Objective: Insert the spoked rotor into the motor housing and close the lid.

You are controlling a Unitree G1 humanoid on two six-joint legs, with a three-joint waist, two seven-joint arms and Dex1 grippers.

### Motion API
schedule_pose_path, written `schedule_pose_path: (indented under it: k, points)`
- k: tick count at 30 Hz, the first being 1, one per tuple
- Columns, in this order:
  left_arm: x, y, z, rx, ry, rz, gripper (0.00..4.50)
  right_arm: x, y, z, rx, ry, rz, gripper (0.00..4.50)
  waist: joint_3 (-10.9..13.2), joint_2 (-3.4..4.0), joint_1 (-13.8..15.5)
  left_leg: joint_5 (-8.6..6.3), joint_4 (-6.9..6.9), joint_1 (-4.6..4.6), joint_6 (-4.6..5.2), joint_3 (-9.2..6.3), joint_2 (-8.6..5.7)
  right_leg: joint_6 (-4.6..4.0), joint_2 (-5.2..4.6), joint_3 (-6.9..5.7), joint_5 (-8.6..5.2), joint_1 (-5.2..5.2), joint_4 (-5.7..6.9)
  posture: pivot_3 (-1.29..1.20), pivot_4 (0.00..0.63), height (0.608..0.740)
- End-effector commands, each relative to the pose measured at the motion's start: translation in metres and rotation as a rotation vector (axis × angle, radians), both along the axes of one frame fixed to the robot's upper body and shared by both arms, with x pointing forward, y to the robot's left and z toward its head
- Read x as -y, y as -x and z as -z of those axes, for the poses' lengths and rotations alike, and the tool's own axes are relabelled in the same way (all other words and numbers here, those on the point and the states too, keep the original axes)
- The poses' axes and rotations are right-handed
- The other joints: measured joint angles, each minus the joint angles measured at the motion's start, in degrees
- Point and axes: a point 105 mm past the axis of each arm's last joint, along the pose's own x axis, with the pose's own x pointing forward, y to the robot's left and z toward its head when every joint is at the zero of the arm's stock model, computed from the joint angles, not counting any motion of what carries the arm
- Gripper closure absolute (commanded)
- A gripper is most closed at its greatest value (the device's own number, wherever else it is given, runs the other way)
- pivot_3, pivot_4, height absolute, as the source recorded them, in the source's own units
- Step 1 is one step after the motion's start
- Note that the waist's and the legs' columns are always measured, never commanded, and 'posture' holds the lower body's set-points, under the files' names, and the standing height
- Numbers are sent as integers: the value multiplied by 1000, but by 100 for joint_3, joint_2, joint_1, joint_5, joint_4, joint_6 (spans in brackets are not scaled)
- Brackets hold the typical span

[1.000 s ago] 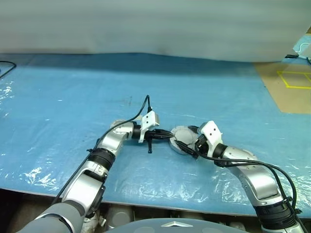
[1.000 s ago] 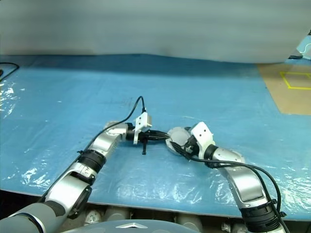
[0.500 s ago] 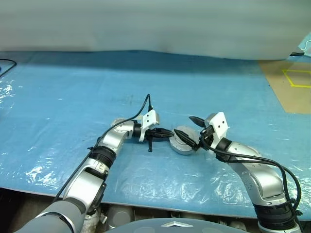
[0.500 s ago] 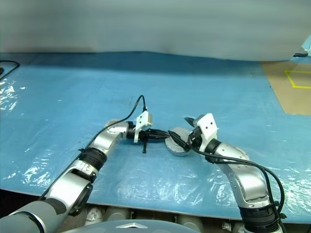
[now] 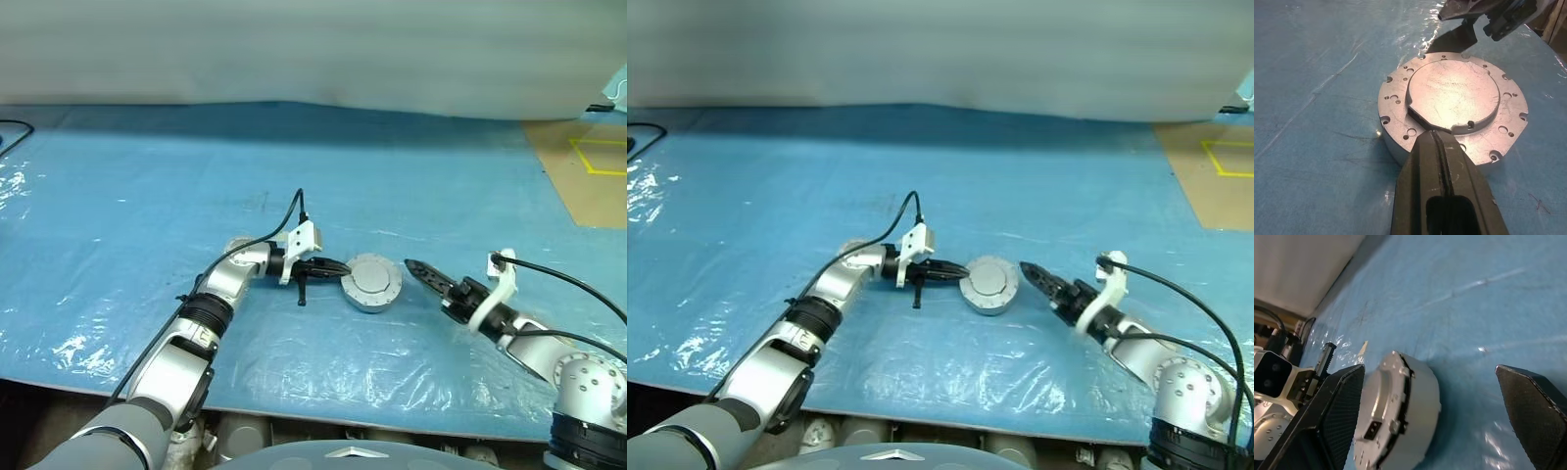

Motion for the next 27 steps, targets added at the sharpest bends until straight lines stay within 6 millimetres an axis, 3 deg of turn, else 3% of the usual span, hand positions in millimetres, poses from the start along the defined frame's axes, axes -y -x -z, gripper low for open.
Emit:
schedule_pose_path:
  k: [1,10,17,20,24,27]
  points:
    - [-2,4,14,-22,-55,9,4500,-13,14,0,-24,-65,-82,46,-1,8,7,0,0,0,0,0,0,0,0,-1,0,0,0,0,150,740]
    - [-3,4,14,-18,-56,8,4500,-48,13,13,-66,-141,-155,46,-2,11,2,0,4,2,0,-1,1,1,-3,-6,0,5,2,0,150,740]
    - [-5,4,15,-21,-59,8,4500,-47,11,12,-49,-142,-133,46,-2,11,5,1,4,-1,-1,-1,0,1,-5,-10,0,4,2,0,150,740]
    - [-5,5,15,-22,-58,10,4500,-41,11,12,-45,-137,-109,635,-3,11,9,1,4,-1,-1,-1,0,1,-6,-11,0,4,3,0,150,740]
    - [-4,6,15,-23,-57,12,4500,-49,11,9,-28,-148,-126,2032,-3,11,8,1,4,-2,-1,-1,-1,1,-7,-11,0,4,2,0,150,740]
    - [-3,6,14,-23,-58,11,4500,-56,10,7,-21,-154,-135,2208,-3,11,9,1,6,0,-1,-2,-2,1,-9,-12,0,5,4,0,150,740]
